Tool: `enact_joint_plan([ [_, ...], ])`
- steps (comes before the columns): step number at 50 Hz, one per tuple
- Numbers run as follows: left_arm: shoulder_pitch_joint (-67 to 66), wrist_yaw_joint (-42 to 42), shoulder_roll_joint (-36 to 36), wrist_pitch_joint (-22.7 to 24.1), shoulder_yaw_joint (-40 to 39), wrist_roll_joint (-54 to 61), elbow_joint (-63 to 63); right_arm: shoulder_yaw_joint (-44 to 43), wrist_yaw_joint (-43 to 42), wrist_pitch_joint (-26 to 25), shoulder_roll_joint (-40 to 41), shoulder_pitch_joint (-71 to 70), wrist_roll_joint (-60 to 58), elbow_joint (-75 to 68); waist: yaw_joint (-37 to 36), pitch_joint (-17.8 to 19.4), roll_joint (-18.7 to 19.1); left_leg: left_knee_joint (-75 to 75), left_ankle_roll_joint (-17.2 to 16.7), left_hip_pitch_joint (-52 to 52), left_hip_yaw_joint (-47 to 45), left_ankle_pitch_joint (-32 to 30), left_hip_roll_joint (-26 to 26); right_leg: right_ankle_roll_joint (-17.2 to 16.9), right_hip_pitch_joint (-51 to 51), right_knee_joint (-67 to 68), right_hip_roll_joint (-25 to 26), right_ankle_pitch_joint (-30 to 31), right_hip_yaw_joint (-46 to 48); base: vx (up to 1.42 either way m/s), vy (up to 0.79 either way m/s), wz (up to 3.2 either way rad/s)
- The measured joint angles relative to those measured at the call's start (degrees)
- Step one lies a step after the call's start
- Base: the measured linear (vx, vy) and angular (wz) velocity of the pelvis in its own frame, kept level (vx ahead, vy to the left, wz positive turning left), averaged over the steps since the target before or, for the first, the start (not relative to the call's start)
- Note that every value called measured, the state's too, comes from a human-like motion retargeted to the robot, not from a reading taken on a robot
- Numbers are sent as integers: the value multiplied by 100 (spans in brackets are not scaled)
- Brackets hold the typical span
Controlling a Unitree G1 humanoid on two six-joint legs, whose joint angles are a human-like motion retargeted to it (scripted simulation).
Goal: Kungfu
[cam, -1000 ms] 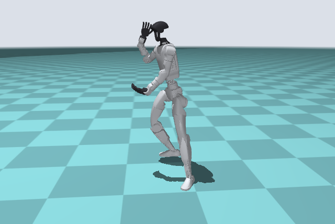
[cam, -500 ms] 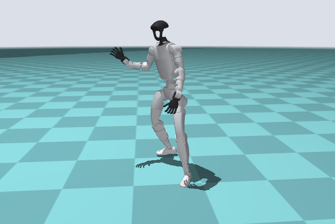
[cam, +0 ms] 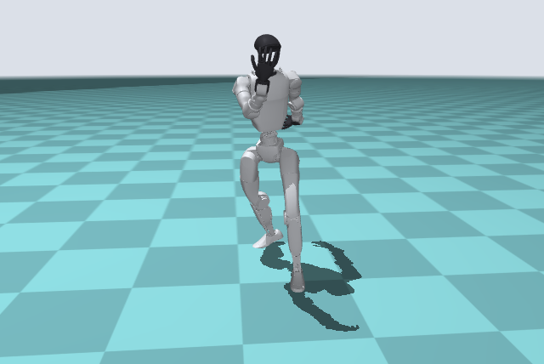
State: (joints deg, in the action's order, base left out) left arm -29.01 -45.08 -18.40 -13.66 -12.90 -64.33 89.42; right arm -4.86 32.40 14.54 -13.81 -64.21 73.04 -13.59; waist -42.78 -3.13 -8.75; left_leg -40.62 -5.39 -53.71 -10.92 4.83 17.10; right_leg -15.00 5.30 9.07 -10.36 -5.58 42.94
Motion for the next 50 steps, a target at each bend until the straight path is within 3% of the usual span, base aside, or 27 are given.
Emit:
enact_joint_plan([
  [2, -84, -293, 172, -27, 81, -69, 131, -83, -40, 112, -267, -377, 16, 162, -40, -32, -69, -87, 189, -216, -204, 78, 449, 0, -193, -118, 355, 353, -95, 32, -51, -56],
  [5, -104, -665, 442, 124, 259, -80, 326, -143, -265, 438, -436, -515, 8, 351, -59, -48, -159, -38, -93, -274, 498, 304, 390, 0, -373, -123, 587, 1221, -378, 38, -30, -92],
  [7, 14, -886, 640, 274, 391, -75, 426, -89, -448, 777, -353, -410, 49, 504, 92, -119, -210, -11, -39, -142, 560, 524, 344, 0, -402, -54, 454, 1934, -562, 67, 6, -56],
  [10, 284, -1131, 950, 554, 575, -36, 448, 230, -883, 1332, 31, -115, 157, 757, 688, -164, -204, 182, 328, 437, 469, 962, -391, 0, -262, 228, -208, 2944, -1291, 82, 33, 47],
  [11, 432, -1134, 968, 624, 674, 35, 357, 329, -968, 1351, 140, -30, 211, 772, 931, -148, -123, 328, 402, 630, 569, 982, -595, 0, -327, 464, -214, 3035, -1713, 61, 18, 87],
  [12, 601, -1111, 951, 689, 765, 120, 260, 407, -1018, 1339, 237, 56, 280, 785, 1166, -143, -13, 471, 443, 792, 706, 978, -717, 0, -432, 720, -96, 3013, -2128, 40, -11, 87],
  [15, 1227, -739, 599, 782, 999, 505, -50, 479, -893, 1084, 390, 372, 606, 777, 1843, -155, 437, 866, 353, 1161, 1277, 841, -678, 0, -944, 1653, 998, 2200, -3176, 39, -32, 121],
  [16, 1377, -581, 453, 740, 1051, 628, -194, 488, -884, 1012, 406, 487, 685, 765, 2044, -172, 542, 1006, 361, 1292, 1396, 801, -753, 0, -1105, 1900, 1142, 1968, -3219, 43, -21, 150],
  [23, 2139, -242, -502, 1060, 714, 665, -1294, 470, -1116, 964, 368, 1092, 477, 701, 2877, -139, 948, 2276, 583, 2668, 1436, 489, -1338, 0, -2154, 2684, 1419, 636, -3707, 41, -1, 118],
  [27, 2453, -129, -849, 1276, 715, 739, -1709, 497, -1271, 935, 290, 1253, 325, 655, 3386, 7, 1089, 3048, 763, 3609, 1415, 294, -1891, 49, -2617, 2375, 1110, 96, -3958, 30, 1, 139],
  [34, 2716, -157, -965, 1516, 977, 542, -2003, 639, -1316, 839, 214, 1307, 243, 603, 4133, 290, 1354, 3564, 929, 4902, 1700, 470, -2378, 1181, -2543, 554, 1016, 103, -4939, 25, -17, 109],
  [37, 2560, -289, -841, 1618, 1091, 309, -2125, 682, -1404, 855, 181, 1382, 157, 523, 4351, 272, 1376, 3297, 1089, 5248, 1778, 760, -2534, 1584, -2104, 184, 826, 546, -4563, 35, -30, 93],
  [40, 2115, -262, -599, 1746, 1109, 111, -2378, 577, -1462, 845, 40, 1577, 133, 464, 3957, -26, 1288, 2519, 1253, 5071, 1694, 785, -2799, 1869, -1880, 412, 610, 42, -4051, 40, -34, -8],
  [42, 1800, -15, -294, 1760, 1011, 219, -2370, 502, -1407, 787, -31, 1628, 121, 461, 3670, -56, 1209, 1878, 1132, 4830, 1144, 224, -2768, 1929, -1688, 366, 599, -120, -4152, 30, -28, -35],
  [45, 1313, 105, 181, 1683, 811, 377, -2061, 460, -1351, 725, 67, 1707, 24, 440, 3948, -70, 1163, 654, 699, 4404, 428, -691, -2458, 1979, -1311, 227, 565, -298, -4048, 32, -32, 65],
  [47, 955, -79, 414, 1500, 757, 286, -1822, 485, -1429, 769, 136, 1758, 25, 418, 3985, -136, 1031, -210, 559, 4010, -253, -923, -2172, 1980, -1131, 143, 520, -403, -4038, 35, -41, 40],
  [50, 531, -205, 636, 1213, 750, -42, -1376, 493, -1528, 849, 57, 1818, 75, 409, 3899, -297, 880, -1009, 665, 3474, -936, -690, -1765, 1986, -955, 58, 528, -577, -3873, 36, -44, 32],
])
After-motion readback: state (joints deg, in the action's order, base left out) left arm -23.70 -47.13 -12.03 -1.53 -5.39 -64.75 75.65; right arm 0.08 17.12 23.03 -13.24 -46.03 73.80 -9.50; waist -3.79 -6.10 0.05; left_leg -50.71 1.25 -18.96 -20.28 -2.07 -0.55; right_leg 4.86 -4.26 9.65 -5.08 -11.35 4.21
